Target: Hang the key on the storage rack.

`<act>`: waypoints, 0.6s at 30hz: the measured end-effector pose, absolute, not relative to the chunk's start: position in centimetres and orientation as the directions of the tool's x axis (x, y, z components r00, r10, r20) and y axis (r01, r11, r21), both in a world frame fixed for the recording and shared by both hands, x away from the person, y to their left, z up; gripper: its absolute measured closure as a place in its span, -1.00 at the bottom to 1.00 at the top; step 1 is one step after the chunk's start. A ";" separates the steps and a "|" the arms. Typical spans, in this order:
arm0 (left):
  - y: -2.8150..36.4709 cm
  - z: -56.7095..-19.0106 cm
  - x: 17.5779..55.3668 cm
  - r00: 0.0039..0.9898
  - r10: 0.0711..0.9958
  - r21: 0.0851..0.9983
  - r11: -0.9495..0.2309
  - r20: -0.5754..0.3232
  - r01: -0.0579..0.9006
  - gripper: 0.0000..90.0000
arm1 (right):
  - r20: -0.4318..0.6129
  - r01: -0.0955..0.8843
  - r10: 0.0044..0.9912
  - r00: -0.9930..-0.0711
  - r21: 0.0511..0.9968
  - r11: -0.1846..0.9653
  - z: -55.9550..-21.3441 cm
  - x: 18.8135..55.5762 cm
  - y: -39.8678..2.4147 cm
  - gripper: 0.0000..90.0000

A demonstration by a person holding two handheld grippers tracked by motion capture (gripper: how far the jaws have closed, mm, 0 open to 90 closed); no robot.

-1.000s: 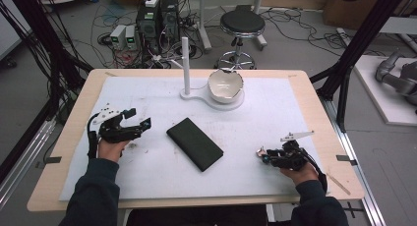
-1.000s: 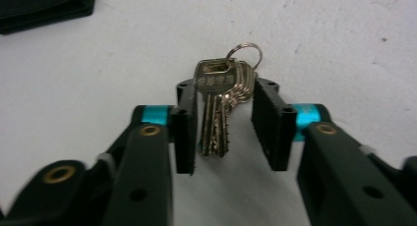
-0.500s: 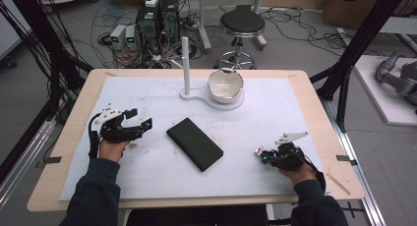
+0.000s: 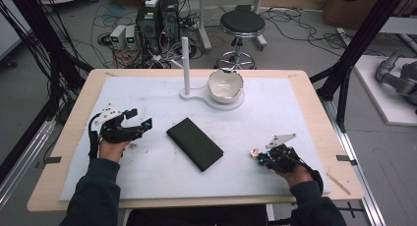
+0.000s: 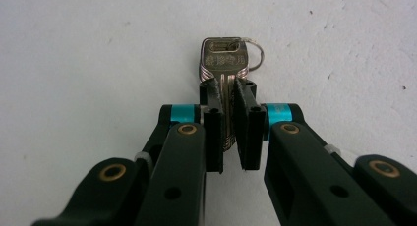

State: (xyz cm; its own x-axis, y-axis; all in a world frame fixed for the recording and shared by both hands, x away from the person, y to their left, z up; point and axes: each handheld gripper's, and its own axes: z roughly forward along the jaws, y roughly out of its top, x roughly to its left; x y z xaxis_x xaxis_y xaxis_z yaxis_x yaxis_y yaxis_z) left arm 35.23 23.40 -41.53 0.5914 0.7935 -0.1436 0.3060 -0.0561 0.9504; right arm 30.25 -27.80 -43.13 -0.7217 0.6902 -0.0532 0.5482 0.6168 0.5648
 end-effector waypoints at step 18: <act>23.3 -41.6 35.1 0.592 0.792 0.949 -0.056 -0.146 0.310 -0.51 | 0.165 0.558 0.701 -0.694 0.739 0.377 -41.6 31.1 -29.7 0.88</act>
State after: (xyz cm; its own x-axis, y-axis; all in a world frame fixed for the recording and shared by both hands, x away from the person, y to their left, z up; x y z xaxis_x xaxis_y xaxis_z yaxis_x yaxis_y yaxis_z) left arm 35.13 23.33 -41.60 0.5922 0.7924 -0.1462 0.3097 -0.0563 0.9492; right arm 31.06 -29.67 -41.63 -0.6937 0.7010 0.1655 0.5576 0.3773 0.7394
